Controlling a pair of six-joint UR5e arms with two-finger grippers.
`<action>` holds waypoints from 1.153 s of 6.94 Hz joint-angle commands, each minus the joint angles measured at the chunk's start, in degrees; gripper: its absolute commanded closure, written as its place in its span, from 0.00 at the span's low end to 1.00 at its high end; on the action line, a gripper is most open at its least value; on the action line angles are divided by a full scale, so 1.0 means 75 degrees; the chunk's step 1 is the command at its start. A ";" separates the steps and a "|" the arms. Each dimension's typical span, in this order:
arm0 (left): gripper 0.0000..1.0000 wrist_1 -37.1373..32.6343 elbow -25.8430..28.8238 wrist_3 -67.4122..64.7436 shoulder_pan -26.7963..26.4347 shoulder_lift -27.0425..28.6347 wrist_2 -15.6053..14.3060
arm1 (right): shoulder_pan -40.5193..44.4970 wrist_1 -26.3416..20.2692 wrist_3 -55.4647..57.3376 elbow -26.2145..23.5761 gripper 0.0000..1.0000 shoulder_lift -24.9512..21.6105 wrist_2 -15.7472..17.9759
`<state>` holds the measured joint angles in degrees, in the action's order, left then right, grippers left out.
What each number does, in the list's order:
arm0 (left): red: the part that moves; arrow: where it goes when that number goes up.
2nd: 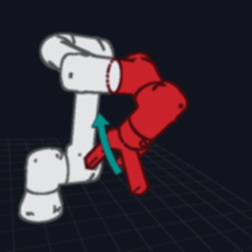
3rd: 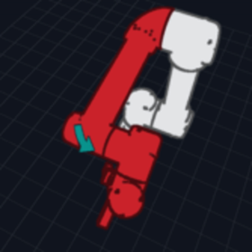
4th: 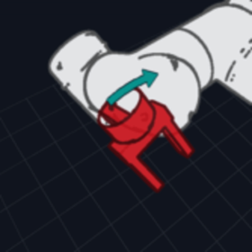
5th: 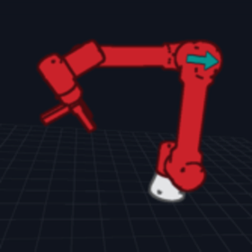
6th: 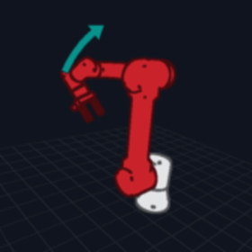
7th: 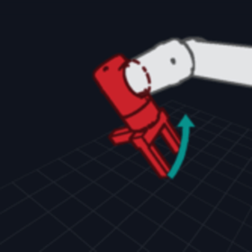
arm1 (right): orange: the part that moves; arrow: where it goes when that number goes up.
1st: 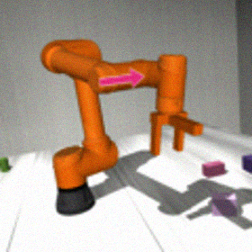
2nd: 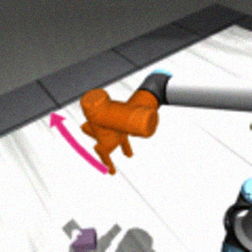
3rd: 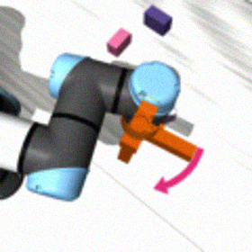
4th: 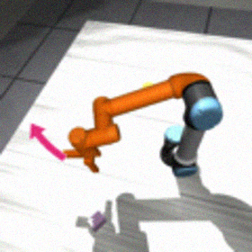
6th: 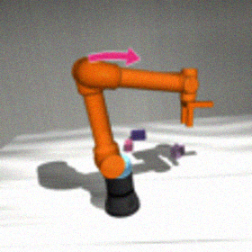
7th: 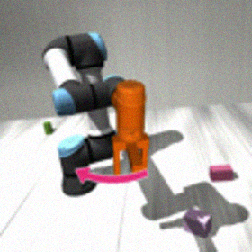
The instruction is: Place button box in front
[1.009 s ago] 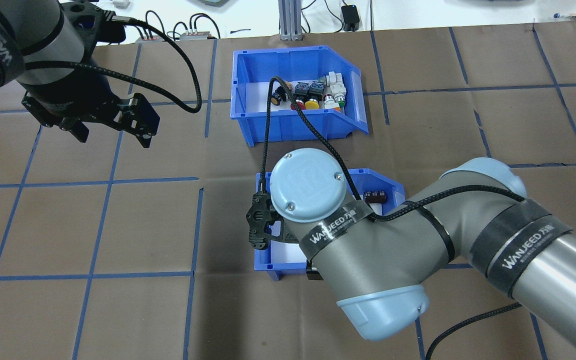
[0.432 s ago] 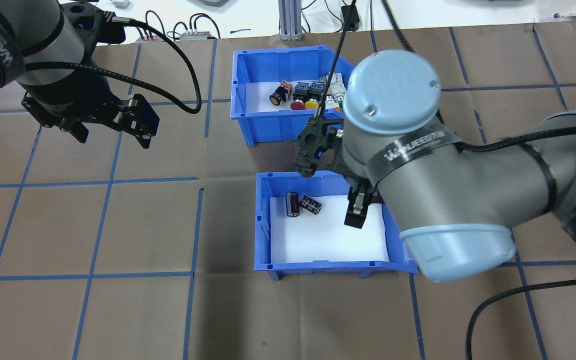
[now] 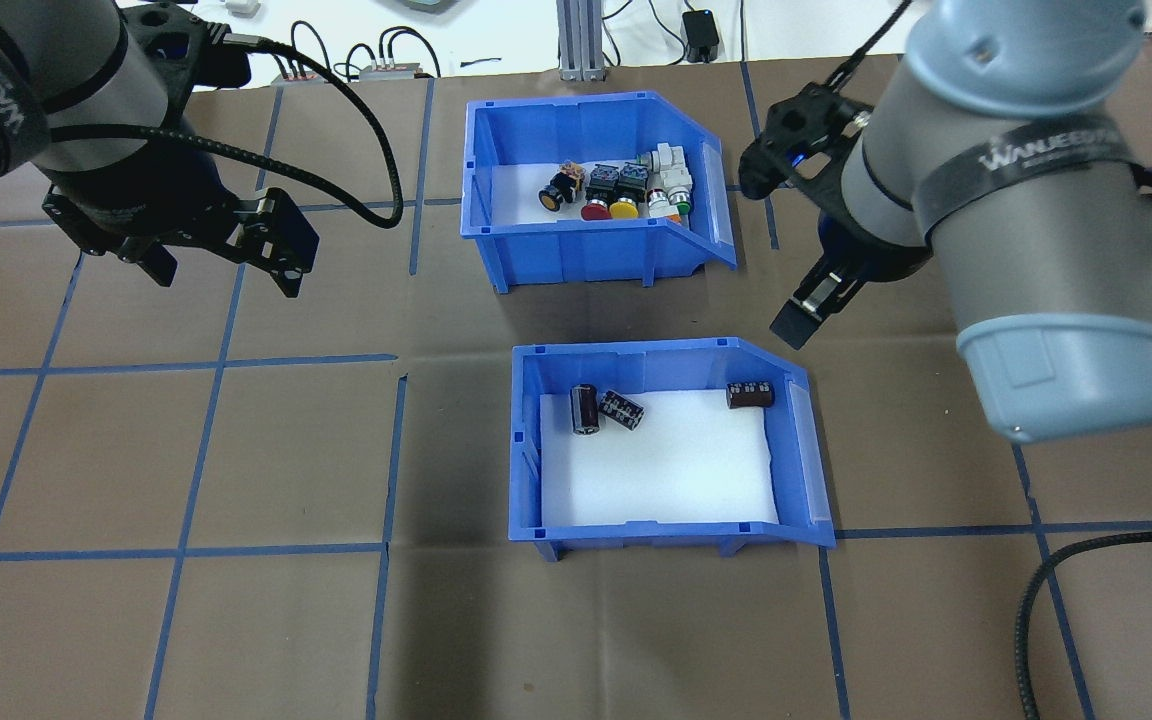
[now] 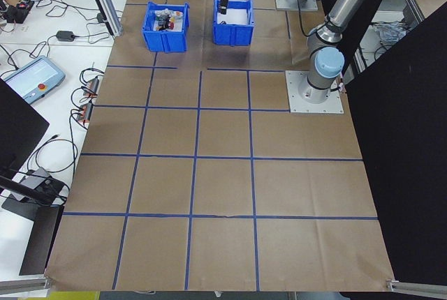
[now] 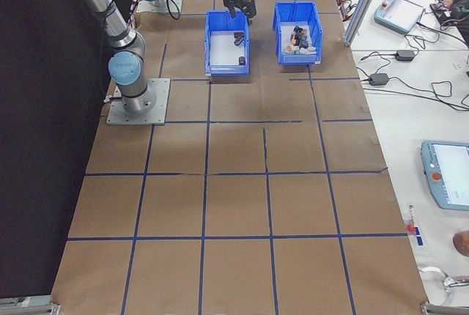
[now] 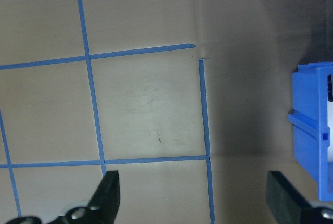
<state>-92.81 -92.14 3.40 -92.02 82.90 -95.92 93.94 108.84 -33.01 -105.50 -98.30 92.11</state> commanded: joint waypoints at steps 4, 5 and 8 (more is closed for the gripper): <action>0.00 0.0000 -0.0007 -0.0008 0.0000 0.0009 0.0004 | -0.0690 -0.1357 0.4433 0.1568 0.00 0.1115 -0.0282; 0.00 0.0000 -0.0007 -0.0008 0.0000 -0.0003 0.0004 | -0.0690 -0.1480 0.4506 0.1725 0.00 0.1234 -0.0270; 0.00 0.0000 0.0004 -0.0008 0.0000 -0.0026 -0.0078 | -0.0690 -0.1481 0.4507 0.1821 0.00 0.1235 -0.0211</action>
<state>-92.81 -92.18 3.34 -92.02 82.79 -96.13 88.77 97.82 0.73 -92.03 -89.02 90.53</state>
